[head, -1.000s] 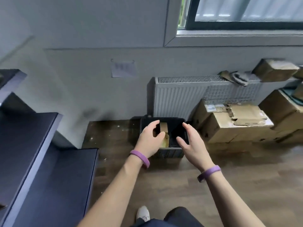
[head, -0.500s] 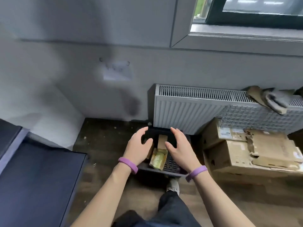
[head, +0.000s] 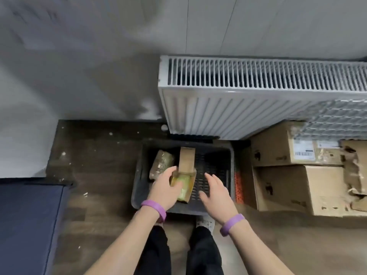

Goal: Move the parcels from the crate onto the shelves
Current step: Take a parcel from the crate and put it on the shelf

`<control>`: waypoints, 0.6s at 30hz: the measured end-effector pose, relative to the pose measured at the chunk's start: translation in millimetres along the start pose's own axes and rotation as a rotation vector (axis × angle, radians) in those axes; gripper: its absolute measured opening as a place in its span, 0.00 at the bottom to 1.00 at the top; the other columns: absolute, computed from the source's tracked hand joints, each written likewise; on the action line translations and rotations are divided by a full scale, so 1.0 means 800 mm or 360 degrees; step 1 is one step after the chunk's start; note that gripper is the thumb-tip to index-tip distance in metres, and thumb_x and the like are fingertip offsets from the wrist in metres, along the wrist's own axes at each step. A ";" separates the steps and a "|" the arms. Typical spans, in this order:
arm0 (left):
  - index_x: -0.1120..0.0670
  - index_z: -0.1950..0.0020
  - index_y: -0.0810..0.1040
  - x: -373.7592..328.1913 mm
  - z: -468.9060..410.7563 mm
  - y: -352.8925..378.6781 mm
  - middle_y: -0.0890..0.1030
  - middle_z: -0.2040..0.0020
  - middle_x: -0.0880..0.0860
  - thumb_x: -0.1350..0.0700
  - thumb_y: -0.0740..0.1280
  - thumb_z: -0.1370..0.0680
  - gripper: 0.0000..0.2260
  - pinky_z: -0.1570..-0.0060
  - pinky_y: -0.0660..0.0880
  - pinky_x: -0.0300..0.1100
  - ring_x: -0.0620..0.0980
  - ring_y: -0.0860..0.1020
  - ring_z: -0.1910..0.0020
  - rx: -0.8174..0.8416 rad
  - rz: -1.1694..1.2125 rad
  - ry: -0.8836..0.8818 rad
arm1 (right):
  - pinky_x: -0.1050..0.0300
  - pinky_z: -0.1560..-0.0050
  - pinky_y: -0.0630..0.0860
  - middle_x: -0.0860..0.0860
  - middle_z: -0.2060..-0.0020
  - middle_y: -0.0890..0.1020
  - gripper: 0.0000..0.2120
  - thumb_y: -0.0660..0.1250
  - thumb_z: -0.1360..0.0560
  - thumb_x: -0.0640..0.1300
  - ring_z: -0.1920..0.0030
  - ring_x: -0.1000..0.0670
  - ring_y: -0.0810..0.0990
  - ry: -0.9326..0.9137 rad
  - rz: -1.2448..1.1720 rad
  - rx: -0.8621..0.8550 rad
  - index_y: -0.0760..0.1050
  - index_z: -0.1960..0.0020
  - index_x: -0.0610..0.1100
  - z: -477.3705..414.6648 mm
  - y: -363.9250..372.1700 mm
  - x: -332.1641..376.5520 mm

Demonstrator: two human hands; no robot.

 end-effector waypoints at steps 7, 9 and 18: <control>0.50 0.26 0.64 0.114 -0.203 0.080 0.69 0.28 0.51 0.55 0.62 0.21 0.23 0.41 0.62 0.34 0.50 0.68 0.31 0.0078 -0.0237 -0.0017 | 0.46 0.28 0.60 0.41 0.26 0.63 0.29 0.62 0.23 0.43 0.27 0.39 0.62 0.0108 -0.0016 0.0098 0.57 0.23 0.42 -0.200 0.130 -0.098; 0.50 0.26 0.63 0.149 -0.253 0.110 0.68 0.28 0.51 0.56 0.63 0.21 0.24 0.47 0.62 0.29 0.47 0.71 0.35 0.0102 -0.0255 -0.0033 | 0.47 0.28 0.61 0.41 0.28 0.64 0.30 0.62 0.23 0.42 0.29 0.38 0.64 0.0129 -0.0041 0.0121 0.57 0.24 0.42 -0.247 0.166 -0.123; 0.56 0.30 0.66 0.221 -0.331 0.210 0.77 0.40 0.51 0.64 0.65 0.25 0.23 0.43 0.70 0.35 0.49 0.75 0.41 0.0202 0.0300 -0.0328 | 0.80 0.52 0.66 0.59 0.40 0.71 0.42 0.65 0.26 0.33 0.44 0.60 0.74 0.0236 -0.0867 0.0099 0.45 0.21 0.50 -0.319 0.249 -0.198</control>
Point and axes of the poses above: each hand's wrist, its own z-axis away from the middle knuckle, its own y-axis out of the palm, x = y × z, the point moved 7 cm from there along -z, towards the middle knuckle
